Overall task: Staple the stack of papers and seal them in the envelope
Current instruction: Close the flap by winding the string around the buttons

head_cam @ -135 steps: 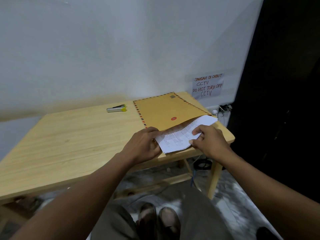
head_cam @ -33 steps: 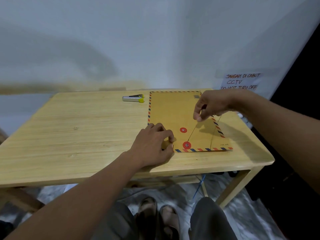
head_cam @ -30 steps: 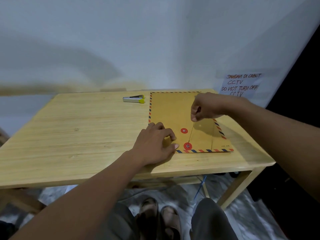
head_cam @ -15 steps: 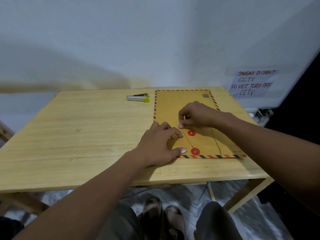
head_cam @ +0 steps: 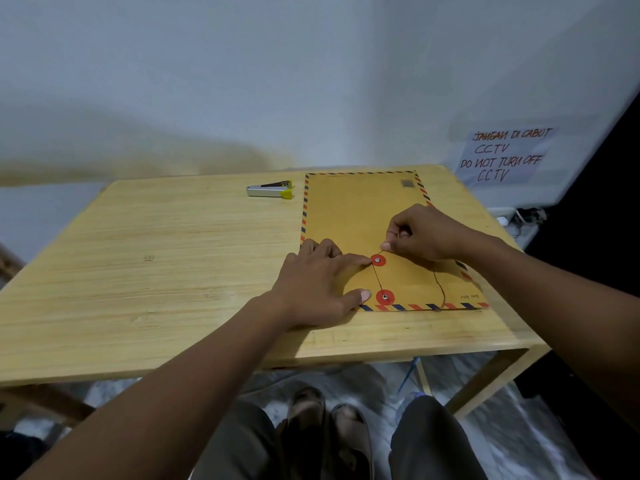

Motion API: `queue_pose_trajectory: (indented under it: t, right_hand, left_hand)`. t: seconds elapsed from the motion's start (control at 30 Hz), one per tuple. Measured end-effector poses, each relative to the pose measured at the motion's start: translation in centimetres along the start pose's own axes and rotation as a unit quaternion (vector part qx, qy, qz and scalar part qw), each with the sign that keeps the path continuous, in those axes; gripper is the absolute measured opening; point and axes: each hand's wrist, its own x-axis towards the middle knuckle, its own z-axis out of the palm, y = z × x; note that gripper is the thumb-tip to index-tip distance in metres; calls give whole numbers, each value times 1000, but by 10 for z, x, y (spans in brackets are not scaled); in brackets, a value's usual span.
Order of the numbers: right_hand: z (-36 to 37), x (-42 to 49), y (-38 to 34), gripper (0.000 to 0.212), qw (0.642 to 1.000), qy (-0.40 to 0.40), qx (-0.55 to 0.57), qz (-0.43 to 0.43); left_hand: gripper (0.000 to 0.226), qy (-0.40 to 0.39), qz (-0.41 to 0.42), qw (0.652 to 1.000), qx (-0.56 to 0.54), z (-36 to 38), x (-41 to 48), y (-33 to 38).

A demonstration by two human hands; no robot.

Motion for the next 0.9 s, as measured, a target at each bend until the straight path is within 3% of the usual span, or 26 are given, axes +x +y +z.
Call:
queue_pose_trajectory:
  t: [0.23, 0.47, 0.63, 0.8, 0.9]
  right_hand:
    - [0, -38, 4, 11, 1000, 20, -14, 12]
    - [8, -81, -11, 12, 993, 61, -92, -38]
    - [-1, -105, -31, 18, 937, 154, -285, -128]
    - [16, -124, -41, 20, 946, 74, -294, -117]
    - [31, -133, -38, 22, 946, 69, -298, -109]
  left_hand:
    - [58, -5, -3, 1000, 11, 0, 1, 1]
    - [55, 29, -22, 999, 12, 3, -10, 9]
    - [54, 52, -44, 997, 20, 8, -17, 15]
    - [53, 65, -53, 996, 2, 9, -21, 17]
    - [53, 73, -57, 996, -19, 8, -21, 18]
